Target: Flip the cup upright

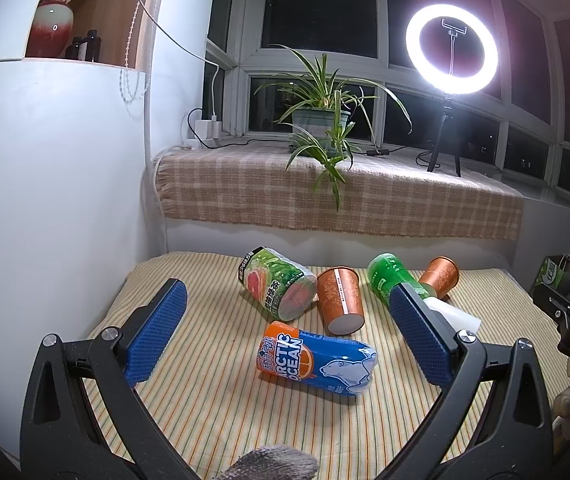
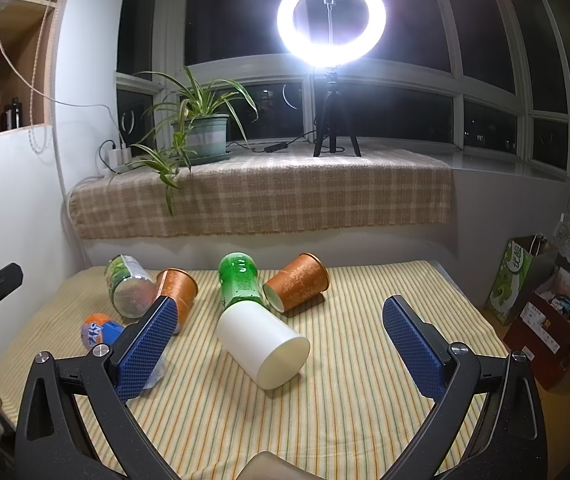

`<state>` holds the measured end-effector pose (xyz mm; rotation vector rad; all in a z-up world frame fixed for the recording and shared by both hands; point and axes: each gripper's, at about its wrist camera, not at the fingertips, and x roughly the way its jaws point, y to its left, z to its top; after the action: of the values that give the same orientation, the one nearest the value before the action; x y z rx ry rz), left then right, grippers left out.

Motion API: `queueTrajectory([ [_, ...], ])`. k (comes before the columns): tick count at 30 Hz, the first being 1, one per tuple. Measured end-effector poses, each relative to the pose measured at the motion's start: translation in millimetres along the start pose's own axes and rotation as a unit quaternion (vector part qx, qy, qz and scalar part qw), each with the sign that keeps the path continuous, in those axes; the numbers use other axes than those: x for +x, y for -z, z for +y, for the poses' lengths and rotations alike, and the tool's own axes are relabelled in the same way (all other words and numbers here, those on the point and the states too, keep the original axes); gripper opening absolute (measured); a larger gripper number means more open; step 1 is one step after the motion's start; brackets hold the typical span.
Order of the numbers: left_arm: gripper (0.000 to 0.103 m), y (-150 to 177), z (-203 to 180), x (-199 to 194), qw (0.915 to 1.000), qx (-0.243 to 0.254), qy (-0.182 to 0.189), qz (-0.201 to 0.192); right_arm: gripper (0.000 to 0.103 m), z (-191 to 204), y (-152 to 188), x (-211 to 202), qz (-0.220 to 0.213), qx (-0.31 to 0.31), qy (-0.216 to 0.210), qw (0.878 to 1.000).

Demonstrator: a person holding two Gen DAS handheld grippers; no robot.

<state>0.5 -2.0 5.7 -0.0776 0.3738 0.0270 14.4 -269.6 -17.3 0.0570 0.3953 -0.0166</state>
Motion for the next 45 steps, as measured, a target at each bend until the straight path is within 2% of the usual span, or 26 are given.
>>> queueTrajectory([
  [30,0.103,2,-2,1,1.0,0.001,0.0,0.0,0.102,4,3,9,0.012,-0.001,-0.006,1.0],
  [39,0.103,6,-3,4,1.0,0.004,-0.002,0.004,0.102,5,-9,27,0.037,0.005,-0.042,0.998],
  [45,0.103,11,-3,12,0.9998,0.013,-0.003,0.014,0.102,8,-26,53,0.064,-0.018,-0.079,0.995],
])
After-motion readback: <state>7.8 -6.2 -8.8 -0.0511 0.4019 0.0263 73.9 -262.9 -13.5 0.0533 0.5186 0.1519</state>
